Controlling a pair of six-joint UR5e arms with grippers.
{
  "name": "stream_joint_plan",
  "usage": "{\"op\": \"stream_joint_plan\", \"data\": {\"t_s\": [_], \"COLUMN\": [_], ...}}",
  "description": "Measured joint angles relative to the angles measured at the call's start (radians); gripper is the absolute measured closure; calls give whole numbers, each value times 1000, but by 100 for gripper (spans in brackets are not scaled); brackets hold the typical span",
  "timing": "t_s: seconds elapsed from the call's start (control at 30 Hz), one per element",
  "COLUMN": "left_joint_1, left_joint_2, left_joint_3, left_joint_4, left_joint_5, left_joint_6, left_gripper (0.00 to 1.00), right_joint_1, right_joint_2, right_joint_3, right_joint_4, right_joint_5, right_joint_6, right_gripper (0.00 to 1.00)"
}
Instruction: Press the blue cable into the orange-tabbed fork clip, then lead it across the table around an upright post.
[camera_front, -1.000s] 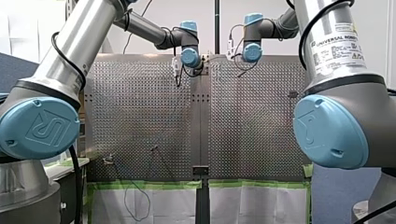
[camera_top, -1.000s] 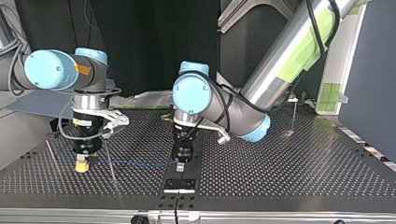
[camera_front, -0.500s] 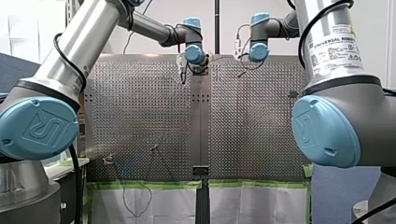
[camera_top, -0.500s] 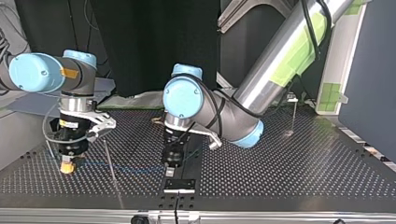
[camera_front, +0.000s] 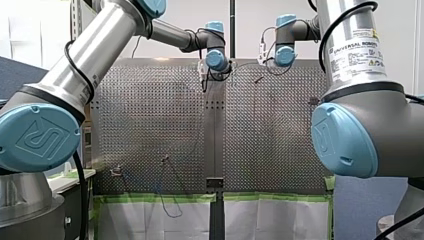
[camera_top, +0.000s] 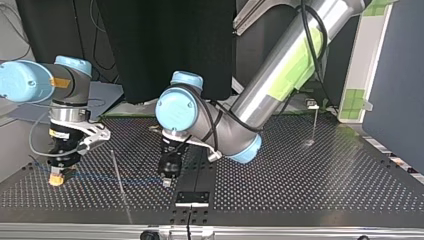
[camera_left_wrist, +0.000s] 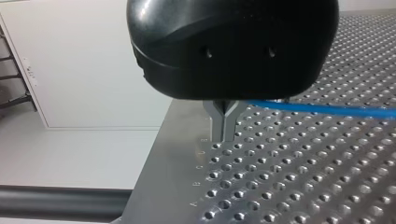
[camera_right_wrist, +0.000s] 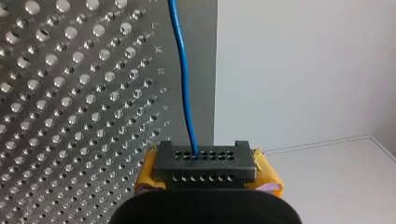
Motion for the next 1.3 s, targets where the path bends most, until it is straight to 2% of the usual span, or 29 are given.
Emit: {"op": "stream_joint_plan", "data": {"t_s": [0.33,0.57,0.83,0.97,1.3], "left_joint_1": [9,9,7,4,0], "left_joint_2": [-7,-52,-64,-88,-129], "left_joint_3": [13,47,62,69,76], "left_joint_4": [-1,-26,-27,-28,-23], "left_joint_5": [10,22,27,35,36], "left_joint_6": [-16,-22,-28,-29,-31], "left_gripper": [100,100,100,100,100], "right_joint_1": [-31,-49,-62,-69,-71], "right_joint_2": [7,23,67,90,141], "right_joint_3": [3,3,4,4,4], "right_joint_4": [4,5,5,5,4], "right_joint_5": [-7,-17,-45,-54,-69], "right_joint_6": [0,1,15,19,24], "right_gripper": [100,100,100,100,100]}}
